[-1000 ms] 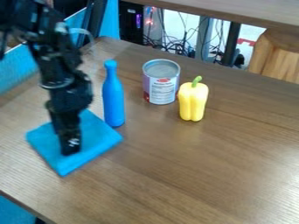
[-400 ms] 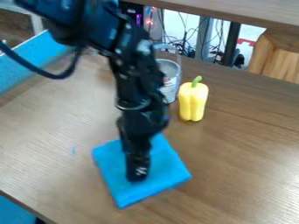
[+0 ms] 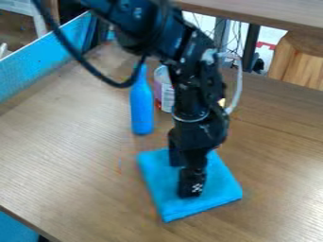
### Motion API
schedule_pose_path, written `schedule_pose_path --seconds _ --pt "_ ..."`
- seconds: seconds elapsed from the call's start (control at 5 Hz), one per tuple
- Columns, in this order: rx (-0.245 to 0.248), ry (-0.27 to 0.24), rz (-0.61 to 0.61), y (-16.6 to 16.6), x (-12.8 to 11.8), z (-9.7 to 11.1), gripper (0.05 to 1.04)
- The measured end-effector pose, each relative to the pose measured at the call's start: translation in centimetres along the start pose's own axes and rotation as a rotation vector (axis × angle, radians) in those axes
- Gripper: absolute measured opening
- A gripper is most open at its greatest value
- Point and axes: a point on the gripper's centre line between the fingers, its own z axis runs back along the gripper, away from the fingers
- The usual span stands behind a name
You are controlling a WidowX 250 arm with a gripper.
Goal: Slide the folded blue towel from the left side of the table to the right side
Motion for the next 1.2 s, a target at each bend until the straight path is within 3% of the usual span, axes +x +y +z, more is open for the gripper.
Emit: schedule_pose_path --seconds 0.4,1.2 --pt "-0.015 -0.008 -0.093 -2.2 5.6 -0.5 1.004" --pt "-0.059 -0.022 -0.272 -8.2 11.4 -0.3 1.004"
